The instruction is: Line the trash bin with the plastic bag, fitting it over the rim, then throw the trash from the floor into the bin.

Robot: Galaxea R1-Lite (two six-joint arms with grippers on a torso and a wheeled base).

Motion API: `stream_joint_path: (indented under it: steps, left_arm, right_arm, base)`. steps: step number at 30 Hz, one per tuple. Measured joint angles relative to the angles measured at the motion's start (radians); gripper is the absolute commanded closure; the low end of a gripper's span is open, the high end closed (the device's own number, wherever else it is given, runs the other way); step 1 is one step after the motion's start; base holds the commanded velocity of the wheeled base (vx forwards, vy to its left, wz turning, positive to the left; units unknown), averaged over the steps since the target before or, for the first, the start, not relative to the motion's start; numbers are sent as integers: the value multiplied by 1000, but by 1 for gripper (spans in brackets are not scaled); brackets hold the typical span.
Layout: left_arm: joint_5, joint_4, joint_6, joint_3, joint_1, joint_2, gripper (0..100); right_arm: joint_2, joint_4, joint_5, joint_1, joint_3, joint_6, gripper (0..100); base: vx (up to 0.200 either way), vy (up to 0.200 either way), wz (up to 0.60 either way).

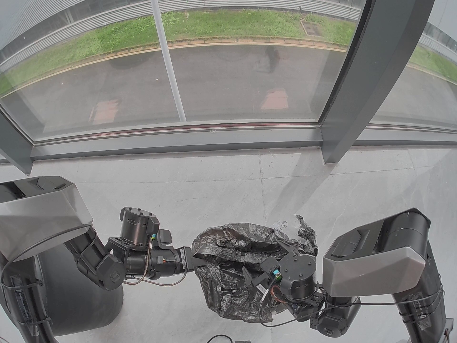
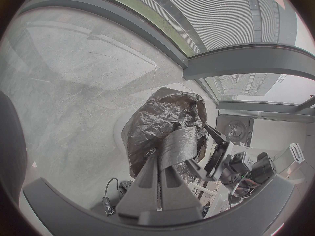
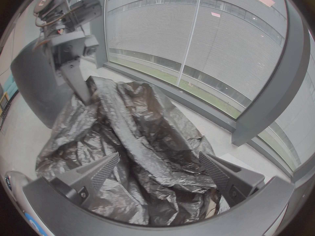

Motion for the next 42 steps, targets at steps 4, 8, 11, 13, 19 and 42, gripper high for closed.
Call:
stream_joint_path:
  steps: [4,8,11,13,19,42]
  left_arm:
    - [0,0,0,0,0,0,100]
    - [0,0,0,-1,0,0,100]
    - [0,0,0,-2,0,0,100]
    - [0,-1,0,-2,0,0,100]
    - [0,0,0,-3,0,0,100]
    - [7,-1,33,-33,22,13,100]
  right_arm:
    - [12,0,-29,-17,-35,-2,0]
    - [17,1,-61,-33,-69,-2,0]
    - [10,0,-73,-45,-84,-2,0]
    - [1,1,-72,-49,-87,-3,0]
    - [-47,0,-71,-67,-85,-3,0]
    - [-72,0,-66,-153,-125,7,0]
  base:
    - [0,0,0]
    - [0,0,0]
    - [0,0,0]
    - [0,0,0]
    - [0,0,0]
    - [0,0,0]
